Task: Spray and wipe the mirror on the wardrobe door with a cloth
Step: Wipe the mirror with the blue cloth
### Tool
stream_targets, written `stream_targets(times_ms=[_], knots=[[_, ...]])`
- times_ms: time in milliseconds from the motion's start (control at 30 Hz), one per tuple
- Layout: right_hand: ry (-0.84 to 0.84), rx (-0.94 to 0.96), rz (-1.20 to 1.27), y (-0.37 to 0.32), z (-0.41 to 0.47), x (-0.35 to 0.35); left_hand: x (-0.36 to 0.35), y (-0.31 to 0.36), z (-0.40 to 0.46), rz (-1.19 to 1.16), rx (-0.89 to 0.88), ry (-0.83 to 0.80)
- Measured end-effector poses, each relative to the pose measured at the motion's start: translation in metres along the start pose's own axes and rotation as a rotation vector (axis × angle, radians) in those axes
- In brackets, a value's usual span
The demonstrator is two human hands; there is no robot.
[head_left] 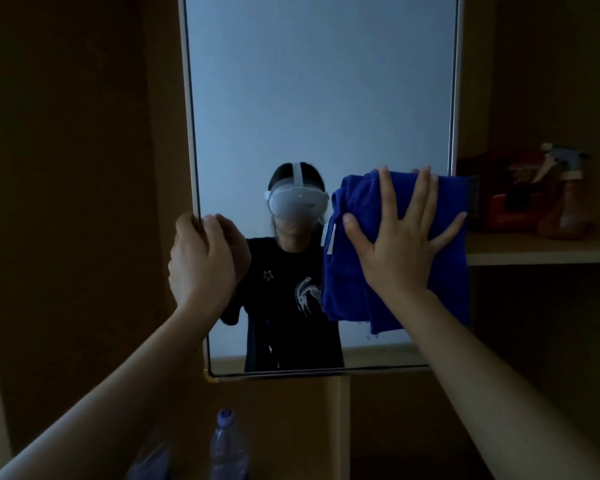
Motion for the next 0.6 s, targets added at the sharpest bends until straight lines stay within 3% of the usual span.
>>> stream_targets(times_ms=[133,300,433,600], knots=[[-0.01,0.008,-0.018,-0.001,0.0,0.0,-0.012,0.057,-0.012,-0.02,-0.376,0.032],[-0.032,-0.008,-0.047,0.0,0.0,-0.002,-0.062,0.118,-0.054,-0.162,-0.738,-0.306],[-0.048,-0.035,-0.021,-0.001,0.001,-0.001,-0.082,0.14,-0.062,-0.064,-0.817,-0.346],[-0.051,-0.045,-0.016,0.0,0.003,0.0,-0.093,0.156,-0.054,0.119,-0.781,-0.44]])
Point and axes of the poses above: each hand's wrist, its own z-axis towards the middle knuckle, its own x-axis out of the back of the hand, y = z × x, the point moved 6 cm from there along z, towards the middle knuckle, and after that the axes turned 10 degrees about y, right-handed, at the moved point
